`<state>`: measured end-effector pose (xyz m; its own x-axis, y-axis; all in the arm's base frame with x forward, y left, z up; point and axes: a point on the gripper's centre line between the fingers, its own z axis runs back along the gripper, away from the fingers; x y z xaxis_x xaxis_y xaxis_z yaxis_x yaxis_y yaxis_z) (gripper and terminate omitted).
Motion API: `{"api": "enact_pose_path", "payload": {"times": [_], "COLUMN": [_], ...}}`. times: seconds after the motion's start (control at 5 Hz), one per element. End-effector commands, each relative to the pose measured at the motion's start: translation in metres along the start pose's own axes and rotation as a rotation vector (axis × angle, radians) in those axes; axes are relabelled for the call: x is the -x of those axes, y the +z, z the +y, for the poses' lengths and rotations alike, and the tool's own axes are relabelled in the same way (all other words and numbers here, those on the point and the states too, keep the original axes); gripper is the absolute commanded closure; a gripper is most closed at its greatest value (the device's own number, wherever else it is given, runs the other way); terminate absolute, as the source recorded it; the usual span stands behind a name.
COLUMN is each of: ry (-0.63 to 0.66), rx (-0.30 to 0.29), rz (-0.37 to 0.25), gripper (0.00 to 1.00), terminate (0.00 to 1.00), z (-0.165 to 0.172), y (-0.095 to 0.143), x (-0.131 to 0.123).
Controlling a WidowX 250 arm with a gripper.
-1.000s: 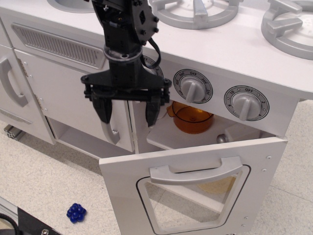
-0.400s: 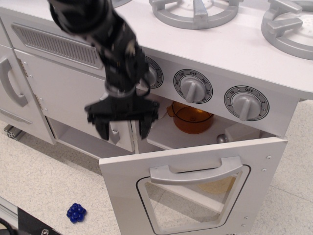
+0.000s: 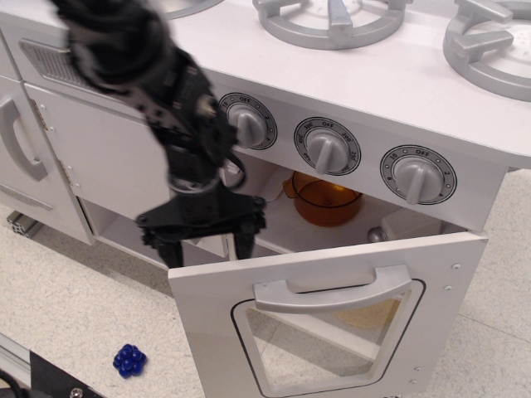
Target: Open oven
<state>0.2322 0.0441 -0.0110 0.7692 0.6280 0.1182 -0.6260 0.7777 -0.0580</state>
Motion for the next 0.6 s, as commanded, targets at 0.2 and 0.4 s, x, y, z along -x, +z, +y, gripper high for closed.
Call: {"api": "enact_pose_path", "payload": {"times": [0.2,0.4], "ry": [-0.023,0.052], "rx": [0.112,0.145], "rz": [0.029,0.062], "gripper": [0.00,0.00], "terminate": [0.00,0.00], "z": [-0.043,-0.061], "y": [0.005,0.001], "x": [0.077,0.100]}}
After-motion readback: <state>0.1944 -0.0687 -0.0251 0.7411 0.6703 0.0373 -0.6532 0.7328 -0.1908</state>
